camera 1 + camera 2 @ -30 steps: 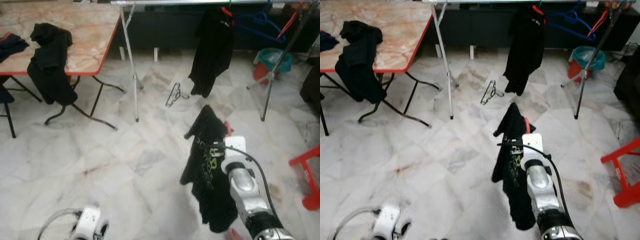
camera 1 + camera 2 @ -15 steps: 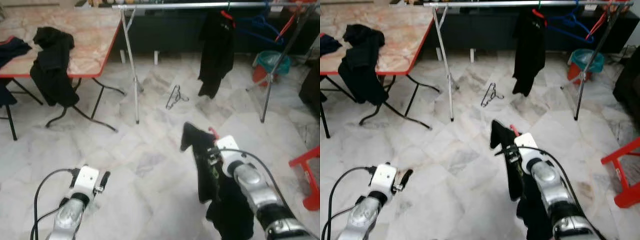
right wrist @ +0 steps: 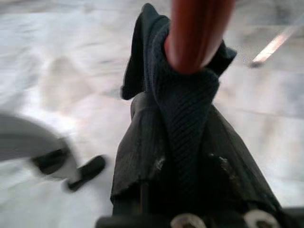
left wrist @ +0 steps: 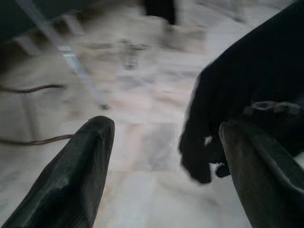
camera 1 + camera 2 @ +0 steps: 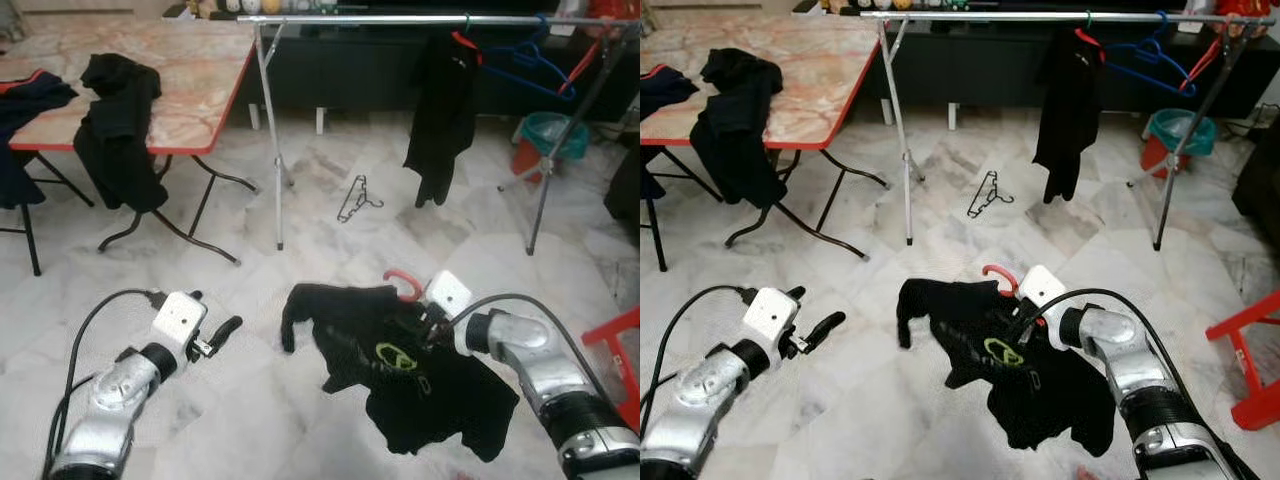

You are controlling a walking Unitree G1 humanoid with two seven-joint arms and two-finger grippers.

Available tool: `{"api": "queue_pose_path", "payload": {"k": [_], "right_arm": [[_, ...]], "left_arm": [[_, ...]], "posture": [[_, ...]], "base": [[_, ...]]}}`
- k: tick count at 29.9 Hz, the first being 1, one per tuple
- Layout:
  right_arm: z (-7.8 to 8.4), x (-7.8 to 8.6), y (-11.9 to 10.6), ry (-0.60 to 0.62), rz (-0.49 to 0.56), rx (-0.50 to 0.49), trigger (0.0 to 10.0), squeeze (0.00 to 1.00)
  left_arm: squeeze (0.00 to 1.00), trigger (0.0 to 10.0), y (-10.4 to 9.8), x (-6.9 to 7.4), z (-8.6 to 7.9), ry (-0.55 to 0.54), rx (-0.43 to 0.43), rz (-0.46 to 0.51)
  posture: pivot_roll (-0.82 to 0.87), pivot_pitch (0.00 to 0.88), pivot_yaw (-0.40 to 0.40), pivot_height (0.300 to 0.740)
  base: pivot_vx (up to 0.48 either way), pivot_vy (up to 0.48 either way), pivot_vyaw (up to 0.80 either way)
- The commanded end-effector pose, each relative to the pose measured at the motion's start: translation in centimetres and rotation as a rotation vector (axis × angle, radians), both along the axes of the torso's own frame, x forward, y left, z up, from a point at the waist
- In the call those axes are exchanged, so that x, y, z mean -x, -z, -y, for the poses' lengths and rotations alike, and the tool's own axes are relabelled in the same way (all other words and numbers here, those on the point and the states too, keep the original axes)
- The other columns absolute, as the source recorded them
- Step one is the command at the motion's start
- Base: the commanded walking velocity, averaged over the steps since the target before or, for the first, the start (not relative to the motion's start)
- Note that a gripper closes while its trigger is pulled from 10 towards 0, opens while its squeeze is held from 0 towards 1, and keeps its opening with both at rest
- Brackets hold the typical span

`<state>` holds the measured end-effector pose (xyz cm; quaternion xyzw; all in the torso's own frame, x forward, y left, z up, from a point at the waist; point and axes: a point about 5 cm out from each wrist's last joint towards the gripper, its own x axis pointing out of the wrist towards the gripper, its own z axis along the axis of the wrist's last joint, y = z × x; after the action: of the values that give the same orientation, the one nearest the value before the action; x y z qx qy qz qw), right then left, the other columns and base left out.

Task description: Hang hanger

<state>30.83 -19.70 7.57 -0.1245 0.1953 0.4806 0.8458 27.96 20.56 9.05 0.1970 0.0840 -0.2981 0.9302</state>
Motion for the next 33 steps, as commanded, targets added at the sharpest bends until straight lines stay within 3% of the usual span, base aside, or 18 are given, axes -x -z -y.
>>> {"api": "queue_pose_path", "payload": {"k": [1,7,17,18,23,28,29,30,33], "right_arm": [[-0.2,0.3,-0.6,-0.102,-0.026,-0.023,10.0,0.0],[-1.4,0.3,-1.8,-0.297,-0.069,-0.09,10.0,0.0],[-2.0,-0.2,-1.9,-0.357,-0.077,-0.045,10.0,0.0],[-2.2,-0.1,-1.8,-0.372,-0.087,-0.049,10.0,0.0],[-2.9,0.1,-1.5,-0.427,-0.102,-0.044,10.0,0.0],[-4.2,-0.3,-2.2,-0.478,-0.071,-0.069,10.0,0.0],[-4.4,-0.3,-2.3,-0.483,-0.066,-0.071,10.0,0.0],[-4.9,-0.3,-2.4,-0.494,-0.055,-0.082,10.0,0.0],[-5.3,-0.2,-2.4,-0.508,-0.051,-0.094,10.0,0.0]], "left_arm": [[0.0,10.0,-1.1,-0.1,1.3,0.115,0.014,-0.03],[0.0,10.0,-3.1,0.3,3.4,0.332,0.079,-0.134],[0.0,10.0,-4.2,1.3,4.7,0.47,0.097,-0.204],[1.0,10.0,-4.1,1.5,4.8,0.483,0.093,-0.216],[1.0,10.0,-3.8,2.1,5.4,0.532,0.082,-0.263],[1.0,10.0,-3.7,1.7,6.2,0.521,0.061,-0.246],[0.93,10.0,-3.7,1.5,6.3,0.512,0.063,-0.246],[0.04,10.0,-3.5,1.4,6.6,0.511,0.065,-0.248],[0.0,10.0,-3.4,1.5,6.9,0.522,0.072,-0.256]], "posture": [[0.03,0.047,-0.035,0.74],[0.03,0.063,-0.052,0.74],[0.05,0.063,-0.073,0.74],[0.05,0.056,-0.081,0.74],[0.05,0.035,-0.091,0.74],[0.05,0.025,-0.082,0.74],[0.05,0.025,-0.082,0.74],[0.05,0.02,-0.079,0.74],[0.05,0.017,-0.073,0.74]], "base": [[0.0,0.0,0.0],[0.0,0.0,0.0],[0.0,0.0,0.0],[0.0,0.0,0.0],[0.0,0.0,0.0],[0.0,0.0,0.0],[0.0,0.0,0.0],[0.0,0.0,0.0],[0.0,0.0,0.0]]}}
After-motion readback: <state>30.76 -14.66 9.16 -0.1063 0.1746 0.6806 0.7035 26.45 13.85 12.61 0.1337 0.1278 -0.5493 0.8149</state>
